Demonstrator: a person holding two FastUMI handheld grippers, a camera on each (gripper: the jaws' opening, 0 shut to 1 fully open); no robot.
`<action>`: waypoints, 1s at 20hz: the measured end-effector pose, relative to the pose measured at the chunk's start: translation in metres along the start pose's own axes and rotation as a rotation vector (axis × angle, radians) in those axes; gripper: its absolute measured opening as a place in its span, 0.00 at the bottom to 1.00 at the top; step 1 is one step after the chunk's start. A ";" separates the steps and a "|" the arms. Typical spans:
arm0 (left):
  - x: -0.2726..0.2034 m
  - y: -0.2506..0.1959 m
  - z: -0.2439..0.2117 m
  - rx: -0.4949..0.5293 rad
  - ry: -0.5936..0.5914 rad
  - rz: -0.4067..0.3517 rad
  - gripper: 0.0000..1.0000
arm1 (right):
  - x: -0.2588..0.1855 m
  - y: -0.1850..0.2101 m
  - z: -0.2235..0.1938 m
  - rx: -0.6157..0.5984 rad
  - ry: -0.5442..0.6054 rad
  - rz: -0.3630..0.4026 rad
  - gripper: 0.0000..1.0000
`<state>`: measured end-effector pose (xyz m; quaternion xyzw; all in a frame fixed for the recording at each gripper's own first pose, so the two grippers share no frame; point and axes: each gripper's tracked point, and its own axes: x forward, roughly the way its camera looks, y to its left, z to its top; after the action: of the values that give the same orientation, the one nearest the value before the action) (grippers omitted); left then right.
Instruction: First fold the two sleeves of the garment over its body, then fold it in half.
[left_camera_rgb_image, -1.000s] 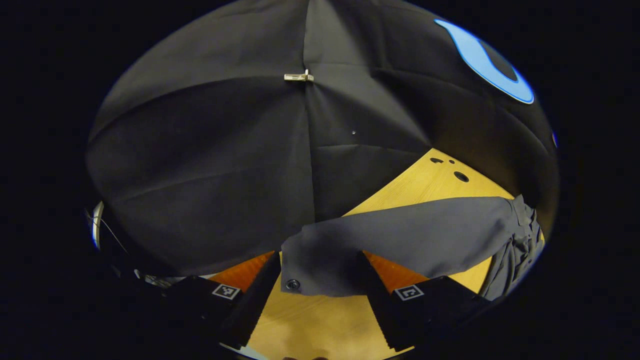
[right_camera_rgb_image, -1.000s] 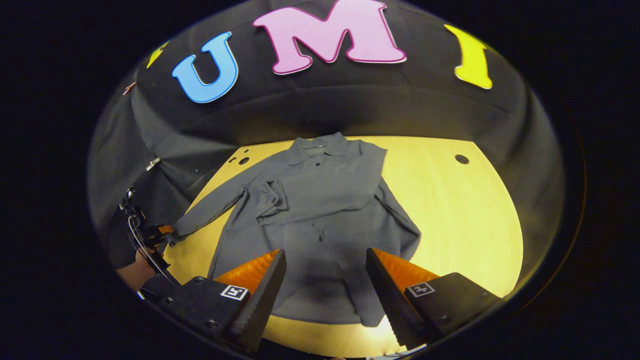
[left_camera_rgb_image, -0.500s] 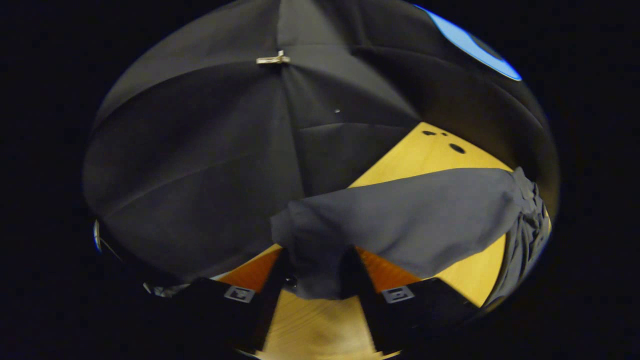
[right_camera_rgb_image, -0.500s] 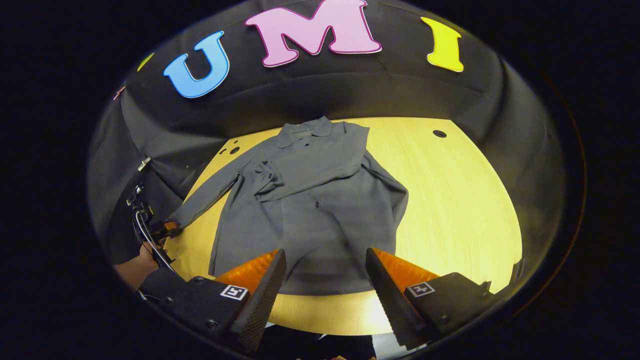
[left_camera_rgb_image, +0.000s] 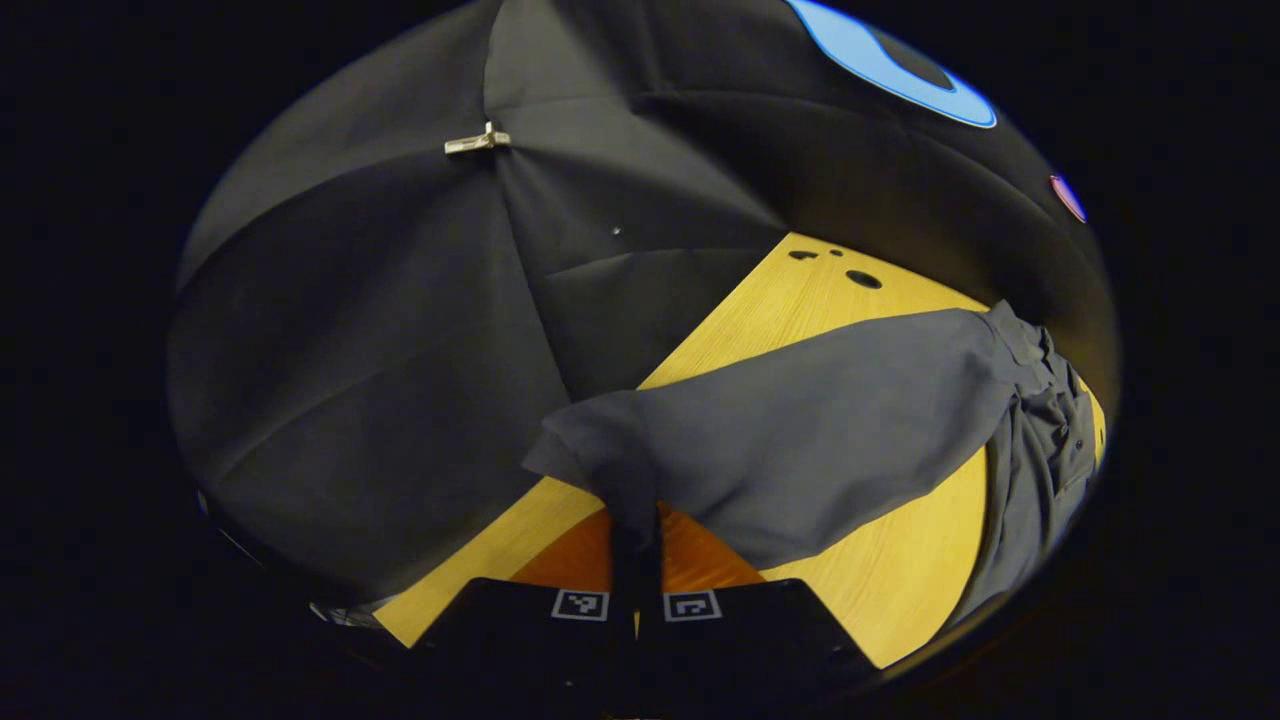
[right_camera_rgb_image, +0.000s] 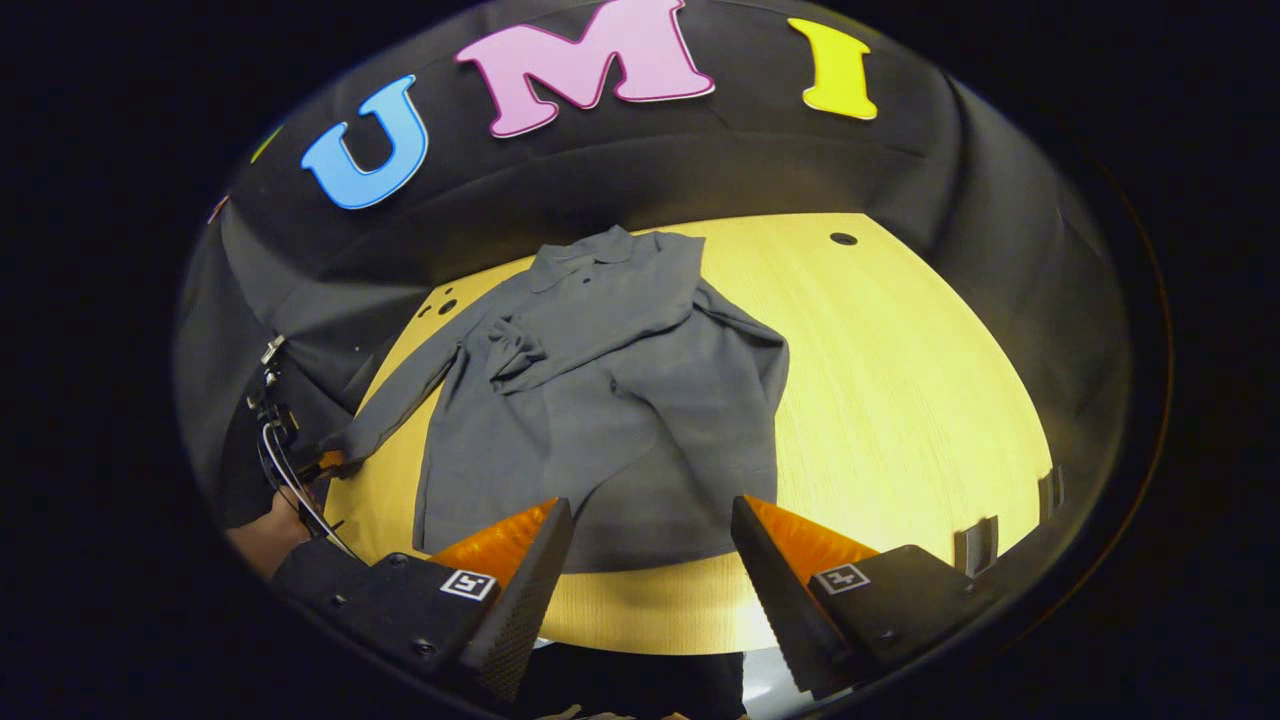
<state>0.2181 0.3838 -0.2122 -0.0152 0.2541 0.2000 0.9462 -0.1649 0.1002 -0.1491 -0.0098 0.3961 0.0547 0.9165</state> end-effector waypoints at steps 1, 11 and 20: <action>-0.006 -0.011 0.010 0.010 -0.013 -0.021 0.06 | 0.000 -0.005 0.005 0.005 -0.012 -0.011 0.99; -0.077 -0.166 0.128 0.053 -0.189 -0.253 0.05 | 0.022 -0.058 0.031 0.112 -0.036 -0.044 0.99; -0.132 -0.389 0.127 0.227 -0.209 -0.571 0.05 | 0.034 -0.102 0.023 0.206 -0.007 -0.067 0.99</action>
<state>0.3238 -0.0059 -0.0660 0.0402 0.1615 -0.1025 0.9807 -0.1141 0.0033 -0.1612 0.0717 0.3959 -0.0169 0.9153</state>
